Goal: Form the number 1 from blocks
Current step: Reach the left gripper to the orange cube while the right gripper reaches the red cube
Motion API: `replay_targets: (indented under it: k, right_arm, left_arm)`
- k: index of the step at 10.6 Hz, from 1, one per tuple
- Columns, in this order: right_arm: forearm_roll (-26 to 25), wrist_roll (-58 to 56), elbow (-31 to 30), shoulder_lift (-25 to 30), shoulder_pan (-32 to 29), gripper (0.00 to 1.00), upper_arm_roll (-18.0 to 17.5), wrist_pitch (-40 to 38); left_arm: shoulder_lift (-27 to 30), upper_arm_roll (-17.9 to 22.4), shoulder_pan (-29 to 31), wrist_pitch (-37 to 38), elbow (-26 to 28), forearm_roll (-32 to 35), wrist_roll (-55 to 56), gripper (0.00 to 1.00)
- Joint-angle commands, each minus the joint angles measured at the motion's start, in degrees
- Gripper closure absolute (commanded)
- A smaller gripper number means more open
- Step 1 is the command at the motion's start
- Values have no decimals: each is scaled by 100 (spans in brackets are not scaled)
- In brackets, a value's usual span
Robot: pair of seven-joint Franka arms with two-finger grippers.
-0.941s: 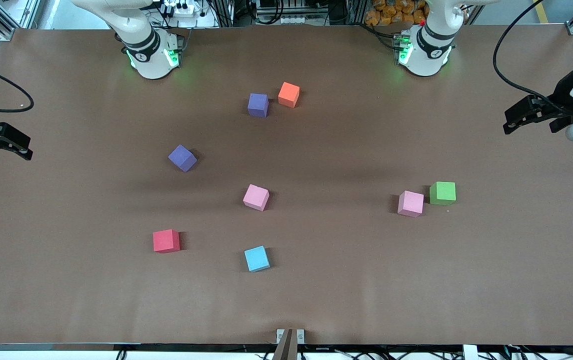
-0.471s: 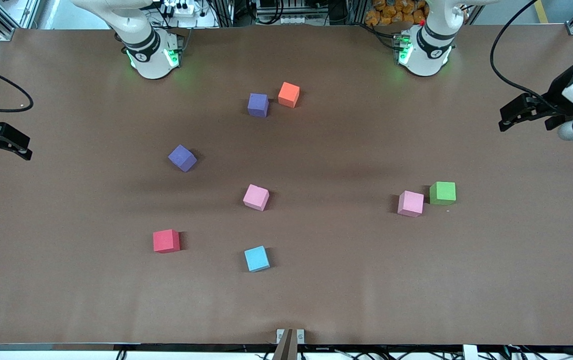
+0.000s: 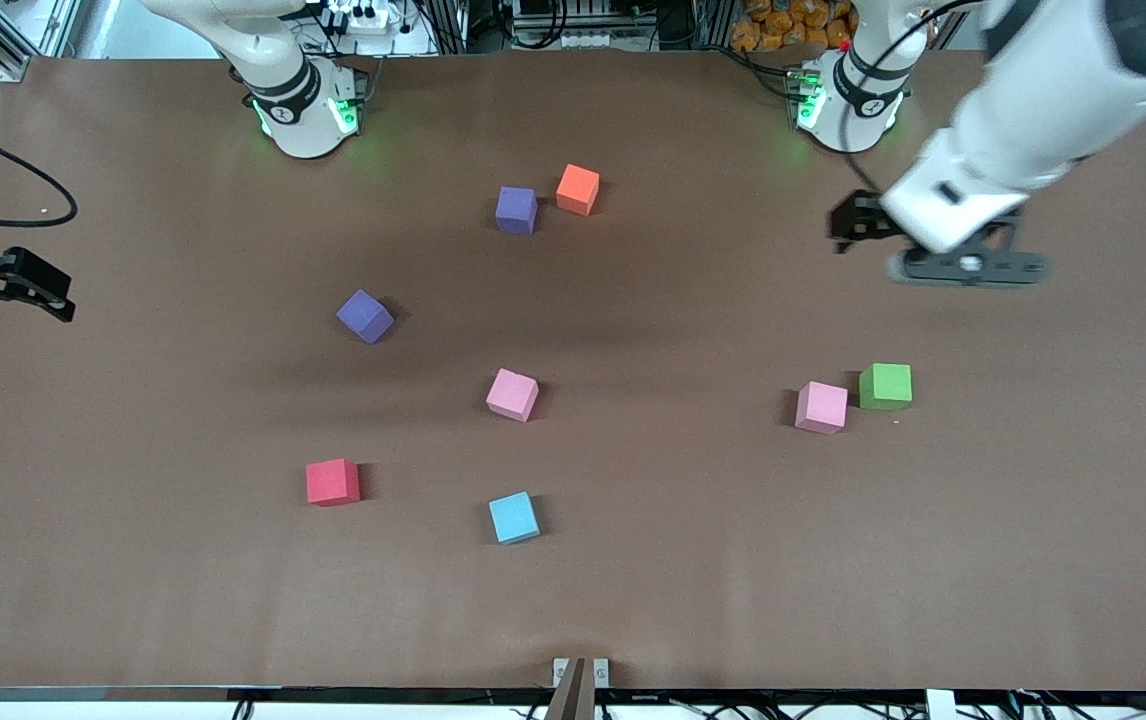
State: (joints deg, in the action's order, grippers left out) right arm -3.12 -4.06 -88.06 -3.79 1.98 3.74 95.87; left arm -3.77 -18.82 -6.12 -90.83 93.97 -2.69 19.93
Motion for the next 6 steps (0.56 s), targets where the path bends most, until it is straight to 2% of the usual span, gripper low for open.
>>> replay_targets:
  k: [1, 2, 6]
  right_arm:
    - [432, 185, 88, -191, 74, 0, 30, -25]
    - [705, 352, 88, -314, 101, 0, 30, 28]
    - [751, 441, 44, -920, 355, 0, 30, 642]
  left_arm:
    - [87, -794, -11, -1054, 1084, -215, 779, 0]
    - [9, -1138, -73, -1416, 1367, -215, 1245, 0]
    - [-316, -2106, -318, -2481, 2194, -215, 2019, 0]
